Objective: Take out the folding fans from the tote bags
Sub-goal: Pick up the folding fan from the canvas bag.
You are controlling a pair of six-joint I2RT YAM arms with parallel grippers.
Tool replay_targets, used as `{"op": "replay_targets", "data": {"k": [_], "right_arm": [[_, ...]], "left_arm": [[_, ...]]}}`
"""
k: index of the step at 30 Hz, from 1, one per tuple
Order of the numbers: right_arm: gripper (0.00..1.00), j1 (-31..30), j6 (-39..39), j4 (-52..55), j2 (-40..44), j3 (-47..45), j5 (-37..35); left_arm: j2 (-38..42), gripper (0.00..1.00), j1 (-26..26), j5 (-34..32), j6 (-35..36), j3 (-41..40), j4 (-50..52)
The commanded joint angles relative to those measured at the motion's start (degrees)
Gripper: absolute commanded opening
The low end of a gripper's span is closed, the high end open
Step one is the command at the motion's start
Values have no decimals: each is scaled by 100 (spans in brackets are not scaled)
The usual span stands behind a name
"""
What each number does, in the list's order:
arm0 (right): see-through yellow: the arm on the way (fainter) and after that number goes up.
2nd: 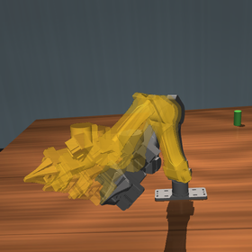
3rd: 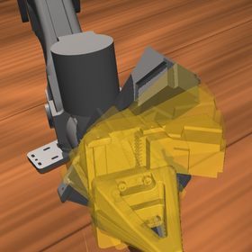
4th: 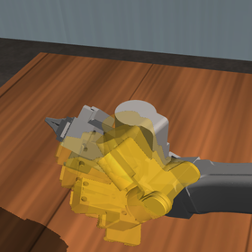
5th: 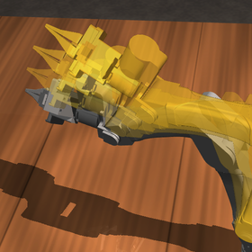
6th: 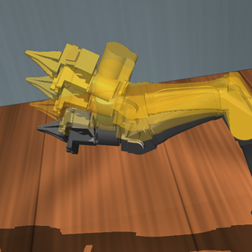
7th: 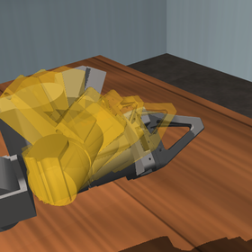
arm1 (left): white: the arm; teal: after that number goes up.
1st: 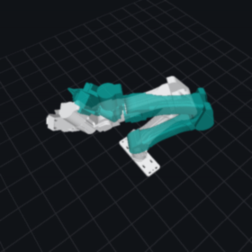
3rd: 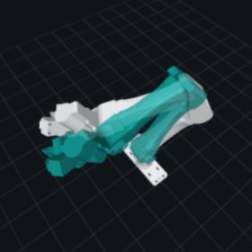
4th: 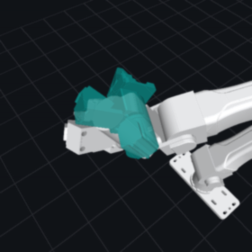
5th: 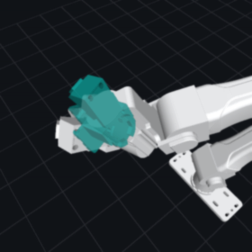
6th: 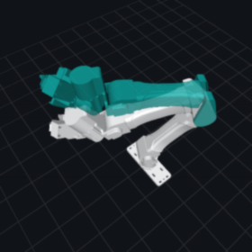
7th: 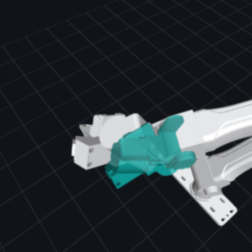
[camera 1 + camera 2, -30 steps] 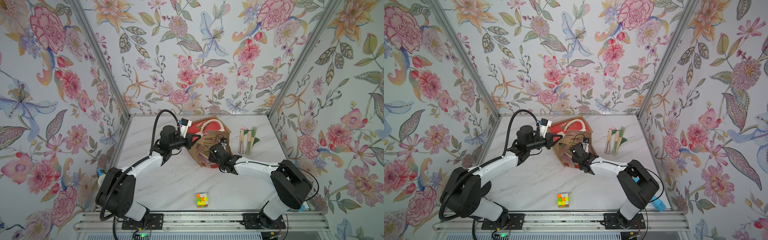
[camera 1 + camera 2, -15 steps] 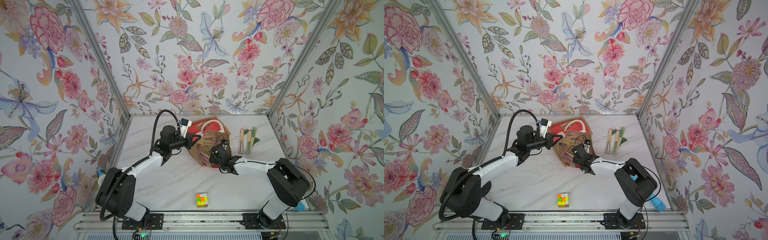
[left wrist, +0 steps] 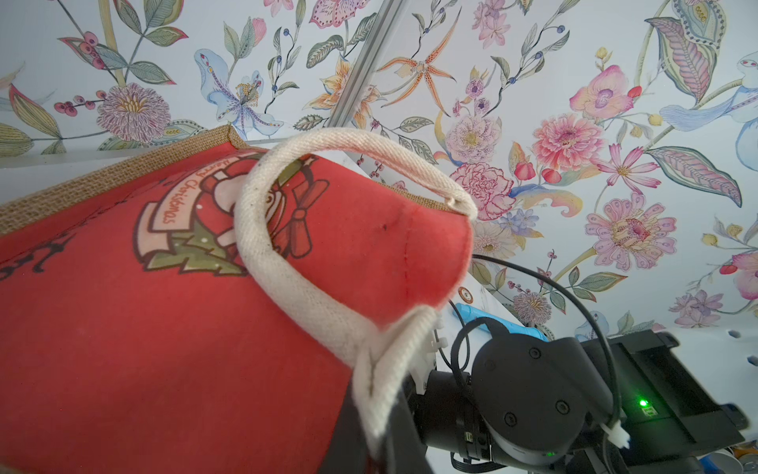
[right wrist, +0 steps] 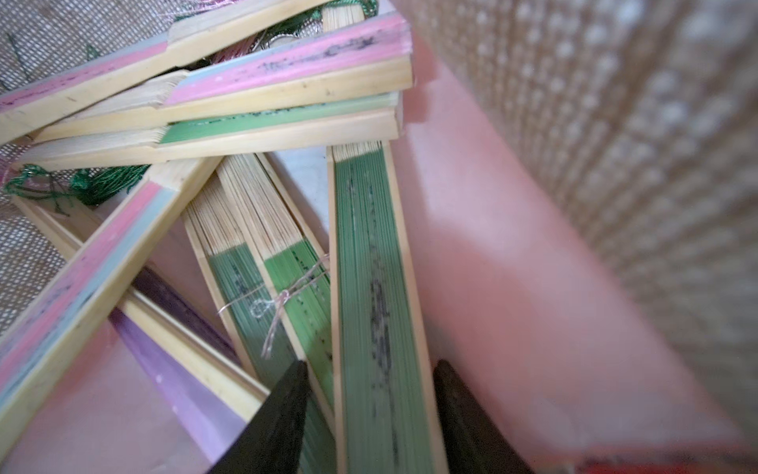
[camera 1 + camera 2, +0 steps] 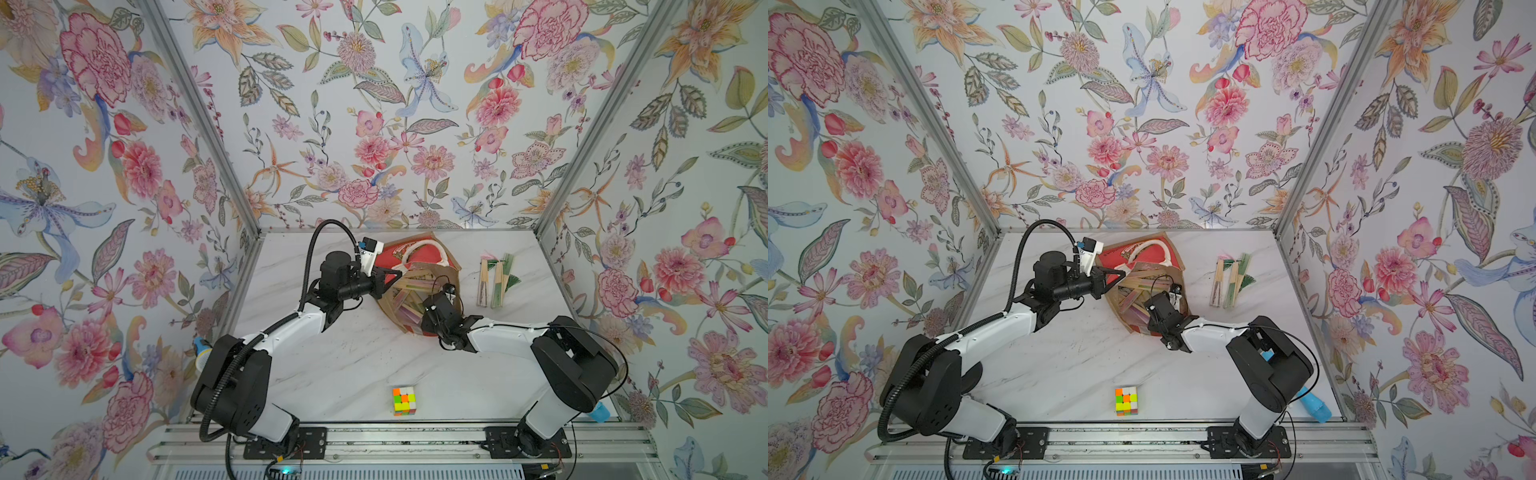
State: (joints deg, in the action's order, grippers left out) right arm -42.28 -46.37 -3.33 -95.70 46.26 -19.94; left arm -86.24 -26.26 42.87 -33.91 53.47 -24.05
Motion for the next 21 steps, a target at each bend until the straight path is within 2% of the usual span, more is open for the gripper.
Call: {"op": "replay_targets", "data": {"k": [1, 14, 21], "right_arm": [[49, 81, -74, 275, 107, -187, -97], [34, 185, -56, 141, 555, -480, -133], [31, 210, 234, -505, 938, -882, -89]], "left_arm": [[107, 0, 49, -46, -108, -56, 22], [89, 0, 44, -25, -107, -43, 26], [81, 0, 48, -25, -99, -39, 32]]}}
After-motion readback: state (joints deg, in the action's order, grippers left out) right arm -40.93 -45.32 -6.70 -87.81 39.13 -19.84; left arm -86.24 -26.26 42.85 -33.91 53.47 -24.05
